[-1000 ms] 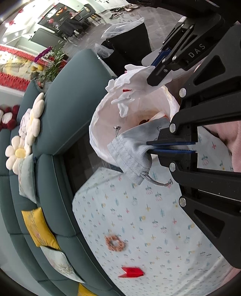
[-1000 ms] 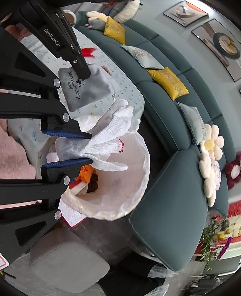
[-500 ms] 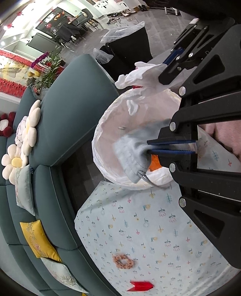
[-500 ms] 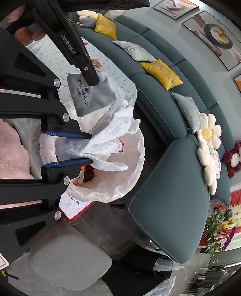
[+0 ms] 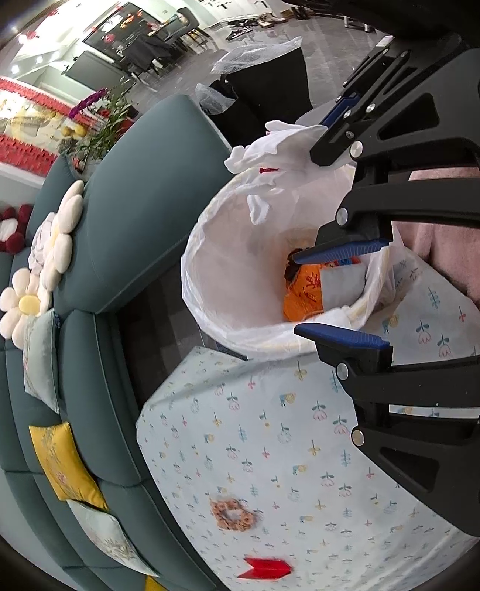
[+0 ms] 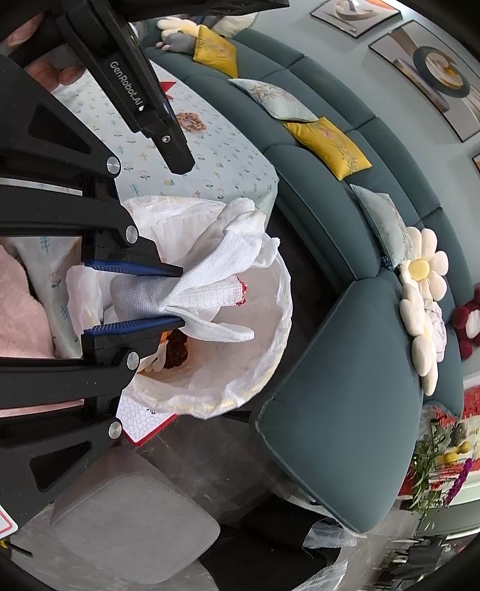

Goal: Collect trash
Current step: 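Open both tools to drop the grey pouch and white cloth into the bin, then move both tools back over the red card and brown scrunchie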

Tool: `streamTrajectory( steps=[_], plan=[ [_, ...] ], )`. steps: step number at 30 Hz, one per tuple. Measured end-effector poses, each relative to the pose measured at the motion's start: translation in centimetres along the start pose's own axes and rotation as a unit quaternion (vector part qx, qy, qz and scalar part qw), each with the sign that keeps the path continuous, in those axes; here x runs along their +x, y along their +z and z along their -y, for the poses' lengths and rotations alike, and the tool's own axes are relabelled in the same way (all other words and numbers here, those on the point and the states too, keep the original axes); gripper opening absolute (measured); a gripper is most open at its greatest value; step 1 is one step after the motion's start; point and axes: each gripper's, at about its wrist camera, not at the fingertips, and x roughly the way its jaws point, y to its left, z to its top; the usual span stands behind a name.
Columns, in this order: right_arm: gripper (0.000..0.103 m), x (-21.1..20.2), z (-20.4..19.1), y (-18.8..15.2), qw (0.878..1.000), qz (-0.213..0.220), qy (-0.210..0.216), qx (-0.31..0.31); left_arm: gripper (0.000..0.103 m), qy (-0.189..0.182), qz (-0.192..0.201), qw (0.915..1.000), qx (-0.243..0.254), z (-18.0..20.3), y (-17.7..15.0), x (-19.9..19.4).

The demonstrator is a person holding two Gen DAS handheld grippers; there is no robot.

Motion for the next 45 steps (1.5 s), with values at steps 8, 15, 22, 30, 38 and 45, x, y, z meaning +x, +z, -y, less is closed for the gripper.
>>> streamTrajectory(
  steps=[8,15,22,30,38,45],
  plan=[
    [0.022,1.5,-2.0,0.6,1.000,-0.008,-0.002,-0.021,0.041,0.019,0.005,0.9997,-0.016,-2.2,-0.4,-0.4],
    [0.030,2.2,-3.1,1.0,0.999,-0.007,-0.010,-0.030,0.046,0.027,0.005,0.9989,-0.037,-3.8,-0.3,-0.5],
    [0.046,2.1,-3.9,1.2,0.999,0.001,-0.016,-0.030,0.049,0.030,0.008,0.9983,-0.049,-4.9,-0.5,-0.8],
    [0.048,1.5,-6.2,0.7,0.999,0.000,-0.008,-0.047,0.053,0.035,0.013,0.9971,-0.066,-6.7,-1.1,-1.8],
    [0.049,1.0,-9.2,-0.2,0.997,-0.002,0.003,-0.071,0.055,0.046,0.023,0.9941,-0.095,-9.7,-1.8,-3.5],
    [0.049,0.8,-12.4,-1.1,0.995,-0.005,0.014,-0.097,0.055,0.053,0.032,0.9906,-0.122,-12.6,-2.6,-4.9]
  ],
)
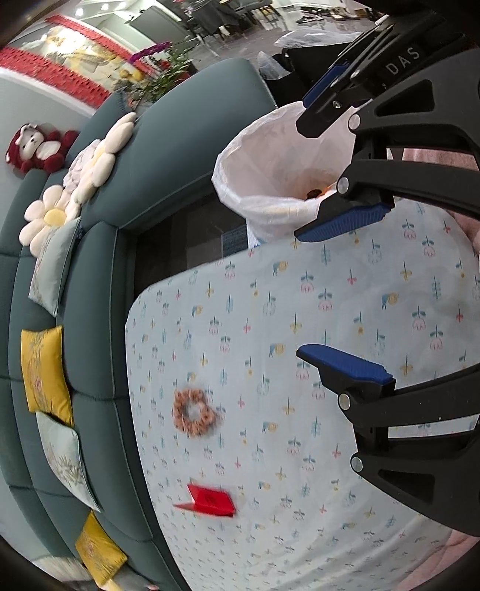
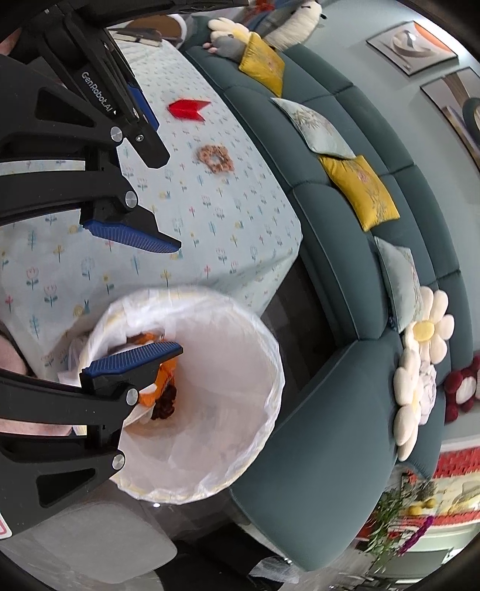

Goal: Collect trash
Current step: 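Move both tools back over the red card and brown scrunchie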

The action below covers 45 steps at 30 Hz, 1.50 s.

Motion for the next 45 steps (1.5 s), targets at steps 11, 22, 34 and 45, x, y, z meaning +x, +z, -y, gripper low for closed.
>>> streamTrajectory(
  steps=[11,22,34,45],
  plan=[
    [0.049,-0.1,-4.8,-0.6,0.999,-0.005,0.012,-0.039,0.055,0.016,0.011,0.9990,-0.040,-5.3,-0.1,-1.4],
    [0.049,0.9,-10.2,-1.2,0.996,-0.017,0.025,-0.081,0.055,0.040,0.012,0.9950,-0.090,-12.1,-0.3,-2.0],
    [0.049,6.1,-17.0,-1.5,0.992,-0.053,0.041,-0.111,0.061,0.079,0.005,0.9838,-0.160,-22.1,1.1,-0.8],
    [0.049,14.9,-22.1,1.0,0.990,-0.084,0.029,-0.112,0.061,0.104,-0.014,0.9794,-0.173,-28.6,5.1,4.4]
  ],
)
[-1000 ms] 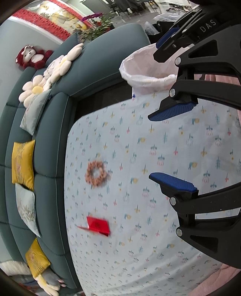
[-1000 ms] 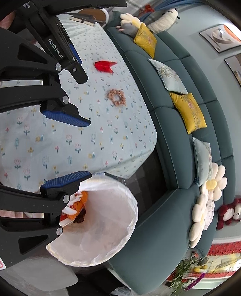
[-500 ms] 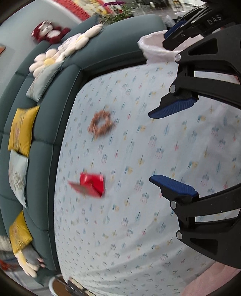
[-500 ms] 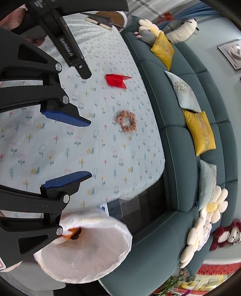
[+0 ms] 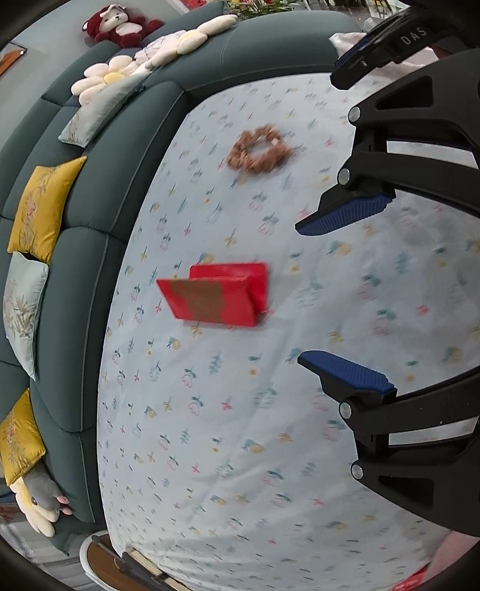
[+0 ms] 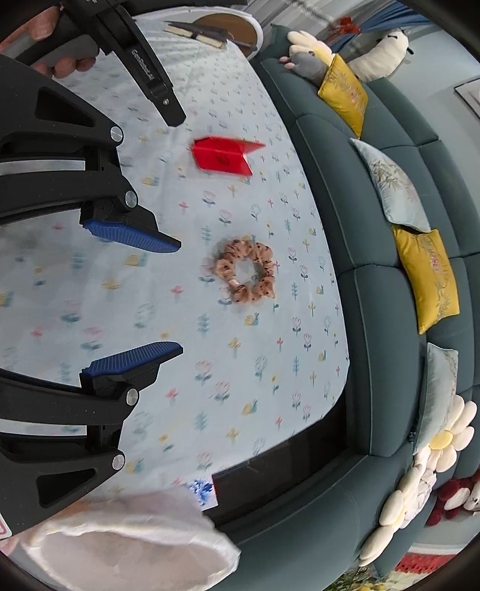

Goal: Collect trash
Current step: 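Move both tools back over the red card and brown scrunchie, then grasp the red card with the left tool while the right tool grasps the brown scrunchie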

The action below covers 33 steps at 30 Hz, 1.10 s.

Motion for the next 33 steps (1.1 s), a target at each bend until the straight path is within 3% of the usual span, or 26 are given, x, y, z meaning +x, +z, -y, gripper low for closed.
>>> streamTrajectory(
  steps=[13,16,20,24,26,28,33],
  plan=[
    [0.049,8.8,-1.1,4.5,0.999,-0.033,-0.026,0.019,0.060,0.003,-0.010,0.9998,0.018,0.8,3.9,5.8],
    [0.049,10.2,-1.1,4.9,0.998,-0.041,-0.034,0.019,0.050,0.009,-0.015,0.9996,0.023,0.8,4.2,6.9],
    [0.049,11.3,-1.4,5.1,0.998,-0.043,-0.040,0.008,0.026,0.004,-0.024,0.9996,0.012,-0.1,4.3,8.0],
    [0.039,11.5,-1.7,5.2,0.998,-0.037,-0.044,0.001,0.005,-0.004,-0.023,0.9997,0.012,-0.5,4.4,8.0],
    [0.031,11.5,-1.8,5.1,0.998,-0.034,-0.047,-0.002,0.003,-0.006,-0.021,0.9997,0.015,-0.5,4.3,7.8],
    [0.016,11.4,-1.8,4.9,0.998,-0.034,-0.050,-0.009,0.001,-0.004,-0.018,0.9996,0.021,-0.2,4.0,7.7],
    [0.011,10.5,-1.5,3.8,0.998,-0.039,-0.041,-0.009,0.001,0.000,-0.017,0.9994,0.030,0.5,2.9,6.9]
  ],
)
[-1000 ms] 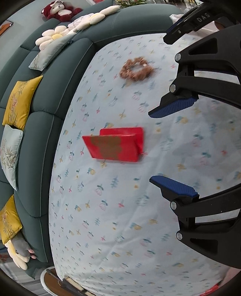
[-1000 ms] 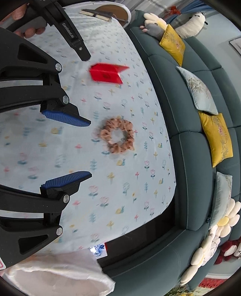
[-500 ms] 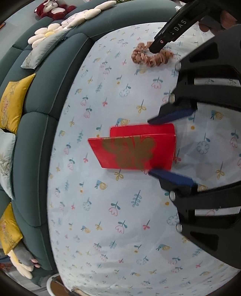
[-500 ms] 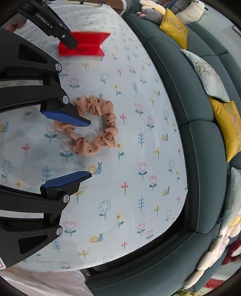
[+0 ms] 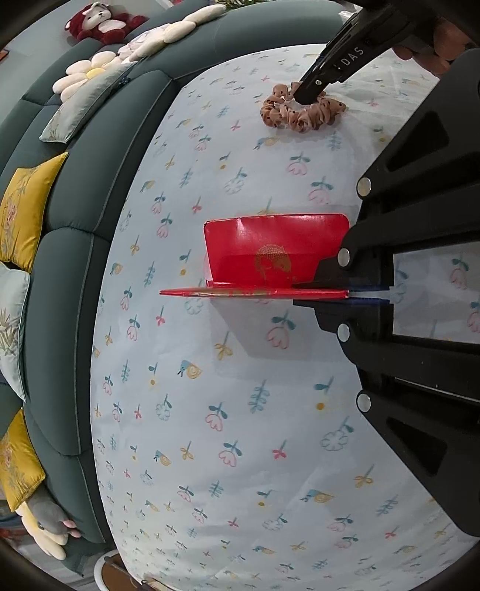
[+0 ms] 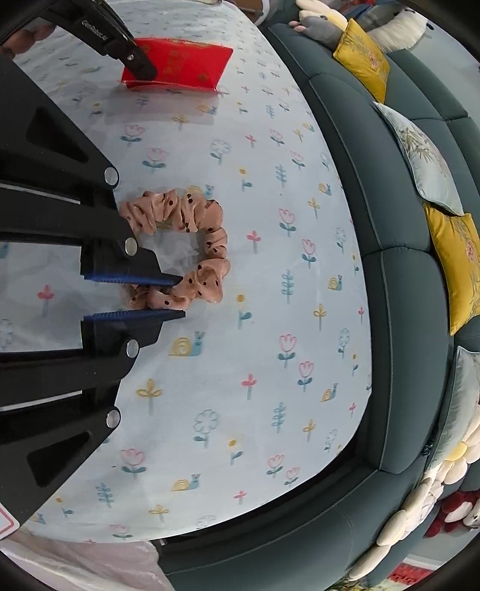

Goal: Collect trash
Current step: 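Grasp the red card with the left tool while the right tool grasps the brown scrunchie, then carry the red card and brown scrunchie over the bin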

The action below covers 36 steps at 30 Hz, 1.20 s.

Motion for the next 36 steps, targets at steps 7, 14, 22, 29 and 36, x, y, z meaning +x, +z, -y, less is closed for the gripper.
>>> streamTrajectory(
  steps=[7,14,22,29,36],
  plan=[
    [0.010,-3.7,0.9,-2.2,1.000,0.011,0.020,0.009,0.001,-0.005,0.003,1.0000,0.003,1.5,-1.8,-2.4],
    [0.010,-8.6,3.0,-4.9,0.999,0.032,0.037,0.020,0.001,-0.018,0.014,0.9995,0.023,4.6,-4.7,-6.2],
    [0.010,-14.5,7.5,-8.0,0.996,0.068,0.044,0.043,0.001,-0.038,0.022,0.9973,0.059,9.7,-8.8,-10.4],
    [0.010,-19.2,14.2,-10.7,0.991,0.101,0.033,0.085,0.001,-0.058,0.032,0.9923,0.105,15.2,-12.6,-13.3],
    [0.010,-21.7,20.4,-13.0,0.984,0.119,0.016,0.129,0.001,-0.073,0.035,0.9847,0.154,20.8,-16.0,-15.1]
  ],
)
